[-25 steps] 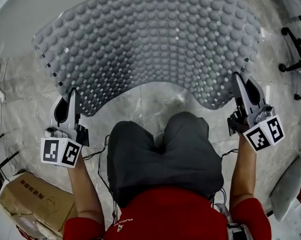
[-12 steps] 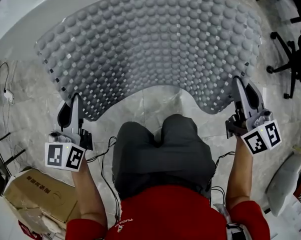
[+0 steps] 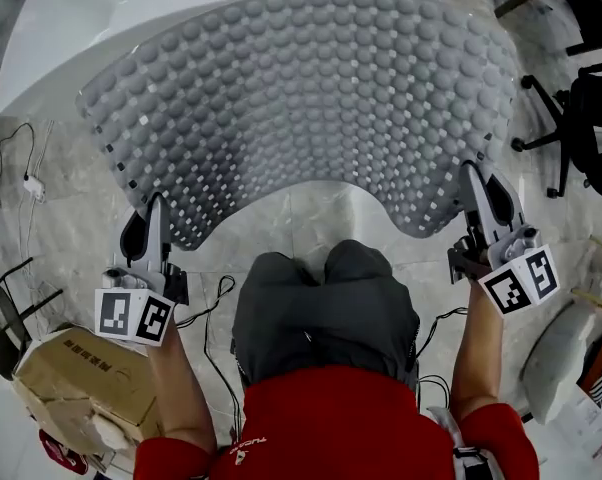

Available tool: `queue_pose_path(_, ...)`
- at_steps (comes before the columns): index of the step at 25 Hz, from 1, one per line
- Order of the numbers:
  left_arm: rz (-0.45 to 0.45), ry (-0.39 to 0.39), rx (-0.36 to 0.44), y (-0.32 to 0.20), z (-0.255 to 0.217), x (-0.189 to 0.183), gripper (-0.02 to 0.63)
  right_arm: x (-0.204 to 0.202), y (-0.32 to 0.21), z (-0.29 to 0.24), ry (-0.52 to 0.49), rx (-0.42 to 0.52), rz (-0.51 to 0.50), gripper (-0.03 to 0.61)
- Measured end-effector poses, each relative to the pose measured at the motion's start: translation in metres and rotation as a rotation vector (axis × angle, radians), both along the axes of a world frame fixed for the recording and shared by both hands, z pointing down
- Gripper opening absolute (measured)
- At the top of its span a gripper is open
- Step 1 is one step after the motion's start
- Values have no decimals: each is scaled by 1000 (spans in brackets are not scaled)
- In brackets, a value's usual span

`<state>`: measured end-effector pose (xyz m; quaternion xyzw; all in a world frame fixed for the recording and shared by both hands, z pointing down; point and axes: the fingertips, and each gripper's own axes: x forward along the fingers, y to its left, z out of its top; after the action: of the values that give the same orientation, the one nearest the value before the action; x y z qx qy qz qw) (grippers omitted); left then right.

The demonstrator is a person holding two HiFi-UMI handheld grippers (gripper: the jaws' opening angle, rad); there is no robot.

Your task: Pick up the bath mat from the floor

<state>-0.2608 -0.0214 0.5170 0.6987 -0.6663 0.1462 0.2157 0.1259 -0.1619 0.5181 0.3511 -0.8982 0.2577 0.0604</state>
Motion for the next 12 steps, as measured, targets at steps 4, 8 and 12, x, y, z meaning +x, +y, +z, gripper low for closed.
queue_pose_path(4,3,-1,-16,-3,-1,4,38,2,1,3,-28,-25,11,41)
queue_pose_path(8,0,4,-9,-3,-1,2,38,0,0,2,-49,-31,8,41)
queue_pose_path(12,1,0,-32,-5,-2,4,38,6,-1,8,-63,-66,7,41)
